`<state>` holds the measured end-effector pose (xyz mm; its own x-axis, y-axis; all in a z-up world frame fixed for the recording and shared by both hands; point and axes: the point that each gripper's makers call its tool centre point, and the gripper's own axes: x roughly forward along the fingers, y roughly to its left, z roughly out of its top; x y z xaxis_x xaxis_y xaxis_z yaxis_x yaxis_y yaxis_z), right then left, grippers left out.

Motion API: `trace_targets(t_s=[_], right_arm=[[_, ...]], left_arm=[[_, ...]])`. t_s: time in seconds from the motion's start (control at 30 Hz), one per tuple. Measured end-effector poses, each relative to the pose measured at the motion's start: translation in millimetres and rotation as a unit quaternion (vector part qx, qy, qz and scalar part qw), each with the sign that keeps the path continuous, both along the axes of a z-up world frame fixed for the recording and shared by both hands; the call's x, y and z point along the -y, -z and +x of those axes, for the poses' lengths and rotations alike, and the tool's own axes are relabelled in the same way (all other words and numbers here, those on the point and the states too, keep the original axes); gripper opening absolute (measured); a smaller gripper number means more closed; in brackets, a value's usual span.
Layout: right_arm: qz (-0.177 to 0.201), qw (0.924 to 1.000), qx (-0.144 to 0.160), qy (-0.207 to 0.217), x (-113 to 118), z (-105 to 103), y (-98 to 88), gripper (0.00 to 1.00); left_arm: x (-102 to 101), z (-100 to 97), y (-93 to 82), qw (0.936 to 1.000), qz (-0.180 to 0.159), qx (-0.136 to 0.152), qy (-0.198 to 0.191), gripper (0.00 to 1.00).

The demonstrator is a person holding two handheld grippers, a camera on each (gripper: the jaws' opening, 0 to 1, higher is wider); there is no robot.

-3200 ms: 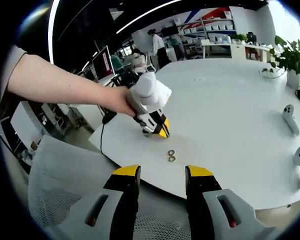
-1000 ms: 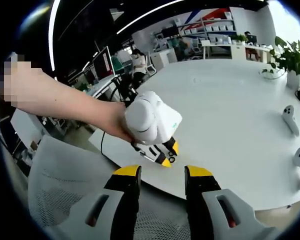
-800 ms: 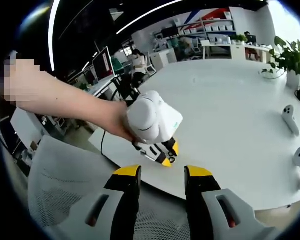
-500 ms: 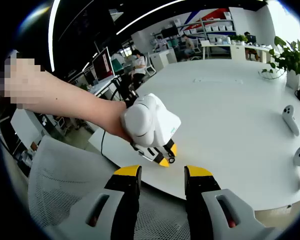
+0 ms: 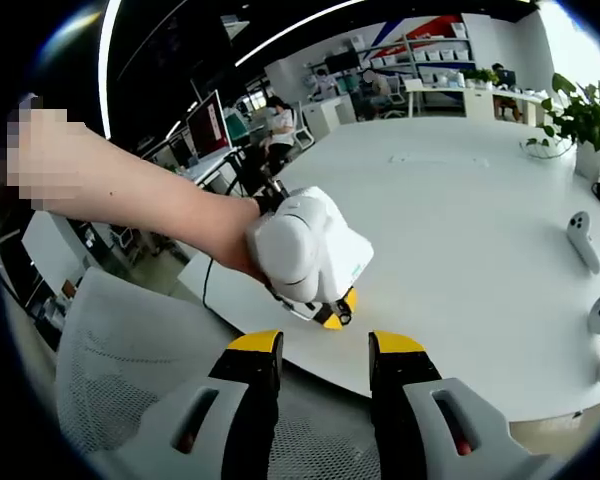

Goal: Place the washer onto the threaded stud by aligning its center hole with the stud, sliding it down to the base, and recovering from edge contact or off-axis alignment until the washer reaches the visible bottom stop.

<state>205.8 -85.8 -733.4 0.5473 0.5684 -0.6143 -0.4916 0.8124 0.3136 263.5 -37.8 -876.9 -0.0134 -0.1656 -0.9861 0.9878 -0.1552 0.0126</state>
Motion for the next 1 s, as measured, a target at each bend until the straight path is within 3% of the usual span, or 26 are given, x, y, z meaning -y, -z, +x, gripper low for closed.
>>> trace_targets(t_s=[0.23,0.4,0.5,0.77,1.0], right_arm=[[0.000,1.0000,-0.001,0.003,0.9,0.0,0.3,0.36],[0.001,1.0000,0.001,0.005,1.6,0.8,-0.4,0.36],[0.003,1.0000,0.002,0.008,2.0,1.6,-1.1,0.36],[0.002,0.9999,0.002,0.010,2.6,1.7,-0.9,0.36],[0.002,0.9999,0.002,0.011,2.7,2.1,-0.9,0.36]], left_arm=[[-0.1,0.5,-0.6,0.9999,-0.005,-0.007,-0.015,0.10],[-2.0,-1.2,-1.7,0.9994,-0.022,0.014,-0.021,0.09],[-1.7,1.5,-1.5,0.9974,-0.031,0.000,-0.065,0.08],[-2.2,1.2,-3.1,0.9961,-0.038,0.001,-0.079,0.08],[-0.2,3.5,-18.0,0.9935,-0.064,0.008,-0.094,0.08]])
